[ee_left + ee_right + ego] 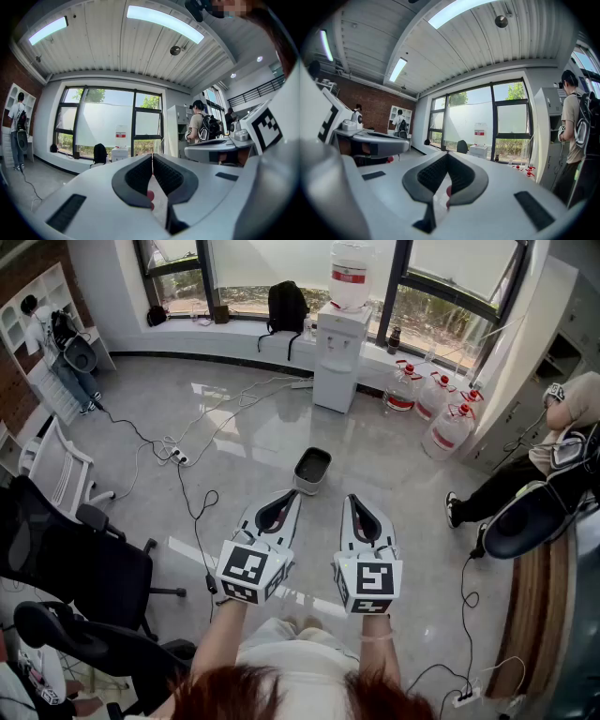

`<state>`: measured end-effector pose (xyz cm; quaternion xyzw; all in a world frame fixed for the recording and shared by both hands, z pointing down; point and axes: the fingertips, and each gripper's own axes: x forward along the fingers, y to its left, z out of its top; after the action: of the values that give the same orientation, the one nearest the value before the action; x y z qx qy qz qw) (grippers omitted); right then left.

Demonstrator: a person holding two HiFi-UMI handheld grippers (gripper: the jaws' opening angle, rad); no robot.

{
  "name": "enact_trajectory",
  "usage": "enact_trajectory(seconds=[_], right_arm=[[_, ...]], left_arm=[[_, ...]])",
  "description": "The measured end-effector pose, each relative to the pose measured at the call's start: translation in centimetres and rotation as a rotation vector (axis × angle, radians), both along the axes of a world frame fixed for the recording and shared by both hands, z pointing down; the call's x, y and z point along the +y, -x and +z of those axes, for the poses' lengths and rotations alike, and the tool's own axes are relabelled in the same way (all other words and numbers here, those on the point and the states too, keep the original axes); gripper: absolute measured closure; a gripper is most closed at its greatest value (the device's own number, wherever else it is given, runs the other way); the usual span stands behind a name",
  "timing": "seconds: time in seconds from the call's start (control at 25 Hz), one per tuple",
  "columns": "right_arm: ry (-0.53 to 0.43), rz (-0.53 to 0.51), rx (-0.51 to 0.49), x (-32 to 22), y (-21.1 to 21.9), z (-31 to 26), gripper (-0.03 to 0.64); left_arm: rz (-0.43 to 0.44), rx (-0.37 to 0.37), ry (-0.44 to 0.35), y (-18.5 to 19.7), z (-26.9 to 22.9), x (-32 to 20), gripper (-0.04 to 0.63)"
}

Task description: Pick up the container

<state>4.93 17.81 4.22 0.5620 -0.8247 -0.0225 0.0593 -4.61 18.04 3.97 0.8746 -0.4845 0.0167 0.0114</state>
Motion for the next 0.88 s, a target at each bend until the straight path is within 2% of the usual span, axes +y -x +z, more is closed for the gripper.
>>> enact_trajectory(seconds=[0.28, 0.44, 0.88], right_arm=[[-0.017, -0.035, -0.077, 0.1, -2.4, -0.5, 0.594], [-0.024, -0.040, -0.117, -0.3, -4.0, -1.0, 0.594], [-0.007, -0.046, -0.116, -3.0, -5.8, -0.3, 0.594]], left_arm=[[0.027, -0.024, 0.003, -3.5, 0.4, -0.6, 0.578], [0.008, -0.014, -0.006, -4.4, 0.1, -1.4, 0.578], [-0.029, -0.021, 0.001, -5.7, 0.2, -3.7, 0.578]])
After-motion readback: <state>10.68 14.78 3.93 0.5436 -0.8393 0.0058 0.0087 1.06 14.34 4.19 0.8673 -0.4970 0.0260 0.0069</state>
